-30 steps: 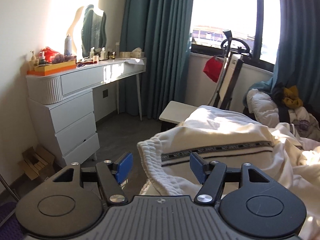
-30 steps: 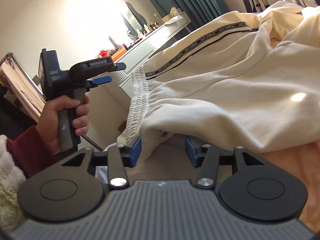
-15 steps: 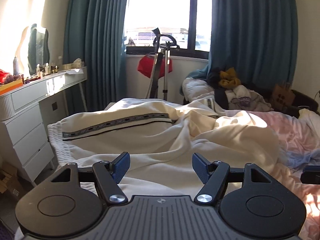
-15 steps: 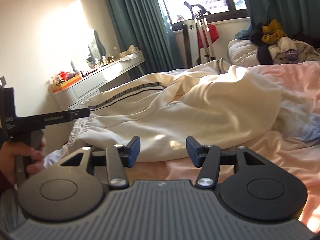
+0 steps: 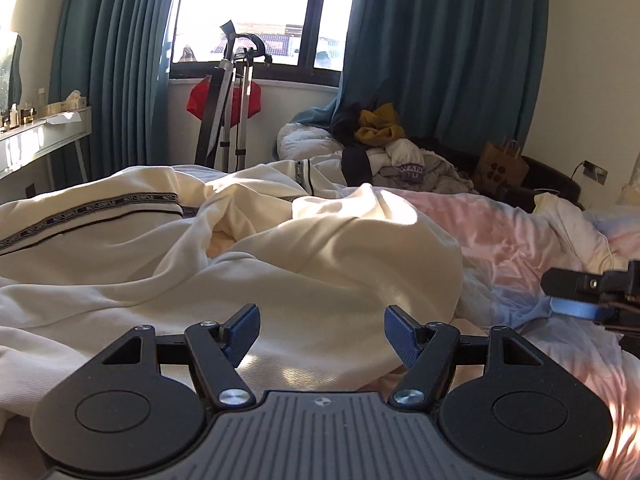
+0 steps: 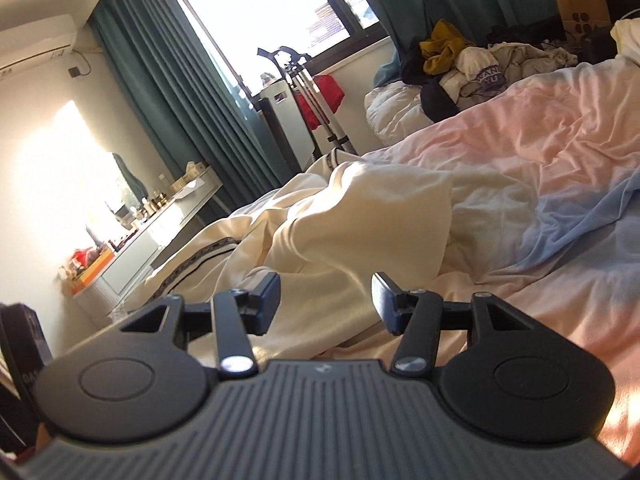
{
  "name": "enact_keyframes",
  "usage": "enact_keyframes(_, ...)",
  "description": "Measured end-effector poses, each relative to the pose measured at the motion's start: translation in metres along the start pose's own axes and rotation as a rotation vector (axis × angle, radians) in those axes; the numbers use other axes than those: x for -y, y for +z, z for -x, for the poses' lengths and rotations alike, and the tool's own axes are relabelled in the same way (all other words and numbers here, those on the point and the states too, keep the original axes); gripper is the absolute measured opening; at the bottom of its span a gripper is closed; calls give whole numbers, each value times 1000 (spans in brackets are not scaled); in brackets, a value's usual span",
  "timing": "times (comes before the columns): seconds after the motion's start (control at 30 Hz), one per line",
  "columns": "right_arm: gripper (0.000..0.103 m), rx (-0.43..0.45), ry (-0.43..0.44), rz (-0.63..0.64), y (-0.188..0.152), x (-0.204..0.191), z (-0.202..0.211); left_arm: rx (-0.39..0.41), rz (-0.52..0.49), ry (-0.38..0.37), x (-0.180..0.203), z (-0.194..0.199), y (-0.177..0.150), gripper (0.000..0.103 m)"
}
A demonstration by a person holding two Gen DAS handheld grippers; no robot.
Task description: Fold clothes
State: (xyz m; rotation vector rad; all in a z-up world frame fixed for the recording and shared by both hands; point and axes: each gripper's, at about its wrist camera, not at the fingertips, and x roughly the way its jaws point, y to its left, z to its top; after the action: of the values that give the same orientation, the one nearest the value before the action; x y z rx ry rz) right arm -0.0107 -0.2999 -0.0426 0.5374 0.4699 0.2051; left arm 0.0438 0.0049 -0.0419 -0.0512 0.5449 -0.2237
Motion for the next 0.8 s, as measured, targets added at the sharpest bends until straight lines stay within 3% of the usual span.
enact_keyframes(0.13, 55, -10, -48, -155, 15, 26, -27, -37, -18, 29, -5, -37, -9, 71)
enact_keyframes(0.4, 55, -40, -88, -362, 53, 79, -104, -114, 61, 24, -36, -80, -19, 71)
enact_keyframes(0.57, 68, -5, -140, -553, 58, 126, -139, -115, 134, -13, -54, -89, -21, 71)
enact_keyframes(0.63, 68, 8, -127, -626, 52, 139, -148, -120, 160, -25, -63, -94, -21, 71)
enact_keyframes(0.8, 68, 26, -73, -640, 54, 140, -176, -111, 199, -80, -71, -99, -17, 71)
